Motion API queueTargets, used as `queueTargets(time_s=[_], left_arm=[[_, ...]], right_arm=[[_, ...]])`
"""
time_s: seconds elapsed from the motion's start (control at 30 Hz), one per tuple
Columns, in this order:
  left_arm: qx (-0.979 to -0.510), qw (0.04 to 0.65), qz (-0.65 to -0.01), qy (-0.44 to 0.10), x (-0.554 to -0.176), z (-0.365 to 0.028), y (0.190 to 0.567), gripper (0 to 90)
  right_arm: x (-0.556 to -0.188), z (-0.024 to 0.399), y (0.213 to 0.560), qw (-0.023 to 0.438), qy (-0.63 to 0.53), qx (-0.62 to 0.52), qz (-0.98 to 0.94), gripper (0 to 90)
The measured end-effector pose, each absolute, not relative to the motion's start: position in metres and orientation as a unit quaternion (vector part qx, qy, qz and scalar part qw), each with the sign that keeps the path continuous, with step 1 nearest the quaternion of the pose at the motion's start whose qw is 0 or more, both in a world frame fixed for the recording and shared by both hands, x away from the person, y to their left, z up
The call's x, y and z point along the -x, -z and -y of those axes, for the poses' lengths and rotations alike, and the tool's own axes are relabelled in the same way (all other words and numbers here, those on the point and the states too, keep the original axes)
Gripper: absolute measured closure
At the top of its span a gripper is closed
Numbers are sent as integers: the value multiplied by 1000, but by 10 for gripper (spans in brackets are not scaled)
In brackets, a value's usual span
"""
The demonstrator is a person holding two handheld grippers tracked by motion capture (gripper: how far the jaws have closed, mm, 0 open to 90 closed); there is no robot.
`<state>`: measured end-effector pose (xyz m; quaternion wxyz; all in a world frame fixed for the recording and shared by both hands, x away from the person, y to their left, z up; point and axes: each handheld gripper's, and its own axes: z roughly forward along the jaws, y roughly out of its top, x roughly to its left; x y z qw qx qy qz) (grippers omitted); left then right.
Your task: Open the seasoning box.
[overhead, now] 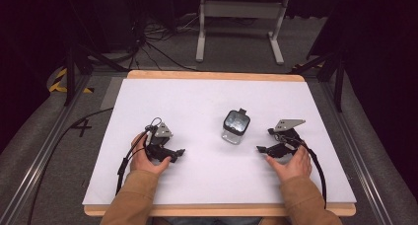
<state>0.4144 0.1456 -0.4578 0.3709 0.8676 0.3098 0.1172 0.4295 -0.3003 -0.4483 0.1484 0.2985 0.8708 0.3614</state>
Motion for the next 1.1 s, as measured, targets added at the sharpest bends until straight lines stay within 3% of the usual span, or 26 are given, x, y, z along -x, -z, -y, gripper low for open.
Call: queueTargets(time_s=[0.07, 0.23, 0.27, 0.33, 0.4, 0.47, 0.67, 0.77, 0.9, 1.03, 1.1], left_arm=[[-869, 369, -308, -121, -414, -145, 458, 156], [-868, 370, -308, -121, -415, -144, 458, 152], [-869, 369, -307, -120, -415, -145, 458, 151], [-869, 369, -308, -116, -415, -145, 458, 153], [-867, 375, -307, -115, -415, -146, 459, 155], [-862, 377, -317, -116, -416, -147, 458, 163], [-832, 394, -371, -123, -422, -161, 456, 575], [-822, 404, -385, -114, -427, -167, 457, 681], [-838, 378, -361, -155, -422, -159, 456, 689], [-836, 387, -363, -141, -423, -161, 457, 682], [-839, 396, -352, -121, -424, -163, 457, 584]], right_arm=[[-431, 302, 448, 144, -369, -320, -861, 161], [-429, 294, 448, 164, -361, -354, -847, 165], [-429, 295, 448, 162, -362, -354, -847, 205], [-429, 300, 446, 169, -365, -361, -842, 366], [-428, 310, 441, 167, -360, -359, -845, 632], [-426, 320, 438, 164, -355, -370, -843, 737], [-424, 343, 441, 162, -371, -398, -823, 760], [-425, 342, 441, 159, -369, -415, -816, 758], [-424, 343, 442, 165, -373, -399, -821, 764], [-424, 346, 444, 166, -382, -386, -823, 769], [-424, 346, 445, 167, -384, -382, -824, 785]])
